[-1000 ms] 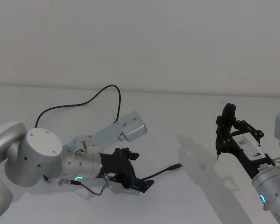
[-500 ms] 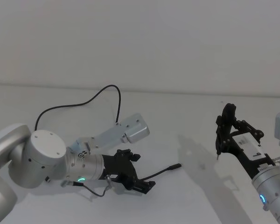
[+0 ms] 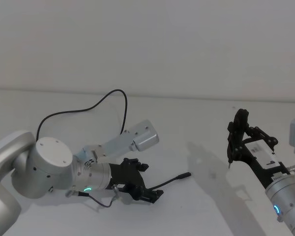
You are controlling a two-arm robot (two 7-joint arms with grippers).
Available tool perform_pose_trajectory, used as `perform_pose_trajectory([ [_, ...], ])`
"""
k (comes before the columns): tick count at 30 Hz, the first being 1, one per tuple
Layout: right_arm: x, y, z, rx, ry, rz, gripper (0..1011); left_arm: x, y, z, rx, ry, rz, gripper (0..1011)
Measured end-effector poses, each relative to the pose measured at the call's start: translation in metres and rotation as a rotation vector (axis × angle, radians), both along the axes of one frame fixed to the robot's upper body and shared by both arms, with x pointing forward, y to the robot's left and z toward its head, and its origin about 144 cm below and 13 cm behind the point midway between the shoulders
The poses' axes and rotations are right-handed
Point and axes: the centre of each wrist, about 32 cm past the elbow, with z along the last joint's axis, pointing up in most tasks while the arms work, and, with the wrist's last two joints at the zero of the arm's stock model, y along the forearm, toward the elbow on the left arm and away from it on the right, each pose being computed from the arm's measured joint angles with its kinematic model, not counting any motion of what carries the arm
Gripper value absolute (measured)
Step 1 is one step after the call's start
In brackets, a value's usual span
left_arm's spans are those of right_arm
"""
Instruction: Pick up the data cable with the one hand.
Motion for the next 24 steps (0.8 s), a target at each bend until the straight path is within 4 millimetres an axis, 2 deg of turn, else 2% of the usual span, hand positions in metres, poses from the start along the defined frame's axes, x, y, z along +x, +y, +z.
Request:
perform_pose_trajectory([
  [2, 0.0000, 0.0000, 0.0000, 0.000, 0.000, 0.000, 268, 0.0000, -0.0001, 0.0000, 0.001, 0.000, 0.000, 907],
  [4, 0.0000, 0.0000, 0.0000, 0.000, 0.000, 0.000, 268, 0.0000, -0.0005, -0.0001, 0.002, 0.000, 0.001, 827],
  [7, 0.0000, 0.0000, 0.0000, 0.000, 0.000, 0.000, 268, 0.0001, -0.0008, -0.0001, 0.003, 0.000, 0.002, 774],
  [11, 0.0000, 0.0000, 0.0000, 0.000, 0.000, 0.000, 268, 0.0001, -0.0012, -0.0002, 0.005, 0.001, 0.003, 619],
  [17, 0.0000, 0.0000, 0.0000, 0.000, 0.000, 0.000, 268, 0.0001, -0.0014, -0.0003, 0.006, 0.001, 0.004, 458],
  [24, 0.0000, 0.0000, 0.0000, 0.000, 0.000, 0.000, 268, 0.0002, -0.0016, -0.0004, 0.007, 0.001, 0.005, 222],
])
